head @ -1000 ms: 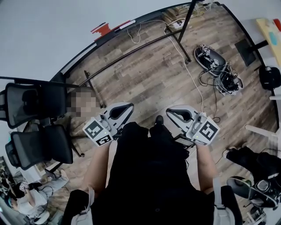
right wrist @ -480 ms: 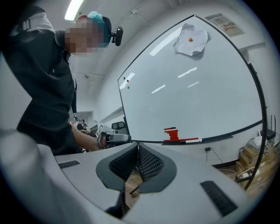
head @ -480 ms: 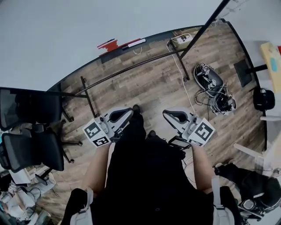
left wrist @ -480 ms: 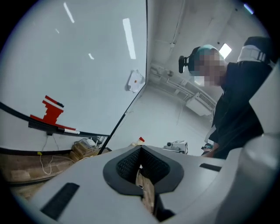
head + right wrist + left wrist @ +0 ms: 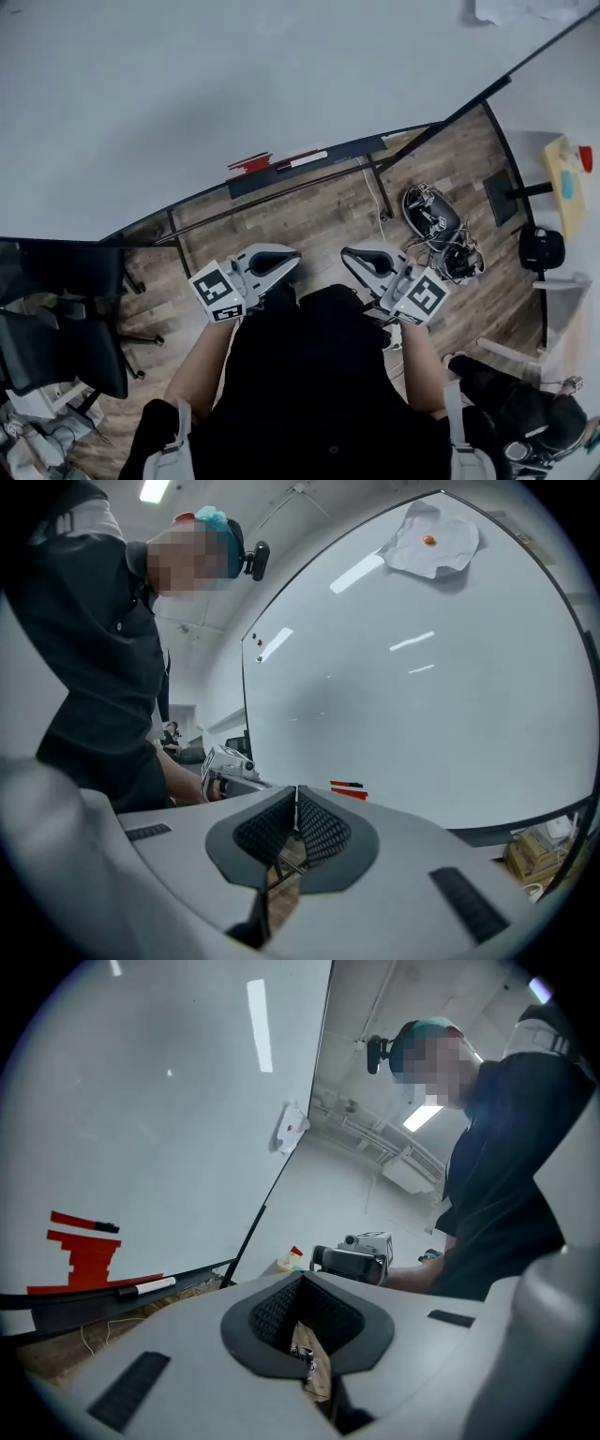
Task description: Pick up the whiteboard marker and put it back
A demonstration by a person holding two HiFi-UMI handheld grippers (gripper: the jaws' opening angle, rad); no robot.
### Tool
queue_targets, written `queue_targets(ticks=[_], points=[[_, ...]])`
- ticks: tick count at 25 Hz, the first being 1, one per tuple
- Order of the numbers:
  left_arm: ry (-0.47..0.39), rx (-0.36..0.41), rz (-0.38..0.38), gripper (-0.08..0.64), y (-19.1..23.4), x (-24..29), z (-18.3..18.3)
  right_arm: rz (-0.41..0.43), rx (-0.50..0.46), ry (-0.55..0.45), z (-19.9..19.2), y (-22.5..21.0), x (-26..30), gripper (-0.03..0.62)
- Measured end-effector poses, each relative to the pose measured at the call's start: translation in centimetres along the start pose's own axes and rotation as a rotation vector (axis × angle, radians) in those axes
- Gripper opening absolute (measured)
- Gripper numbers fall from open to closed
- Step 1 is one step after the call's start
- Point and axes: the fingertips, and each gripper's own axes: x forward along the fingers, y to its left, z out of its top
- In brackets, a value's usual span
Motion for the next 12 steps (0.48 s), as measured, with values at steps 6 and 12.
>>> queue_targets(ticks=[6, 12], points=[[-0.036, -0.025, 0.064, 0.012, 3.7, 0.1, 1.5, 0.082, -0.001, 0.027, 0.3, -3.1, 2.3, 0.02], [-0.044, -0.017, 0.195, 0.012, 6.7, 1.4, 2.1, 0.195, -0.025, 0.002, 1.1, -7.9, 3.7, 0.021]])
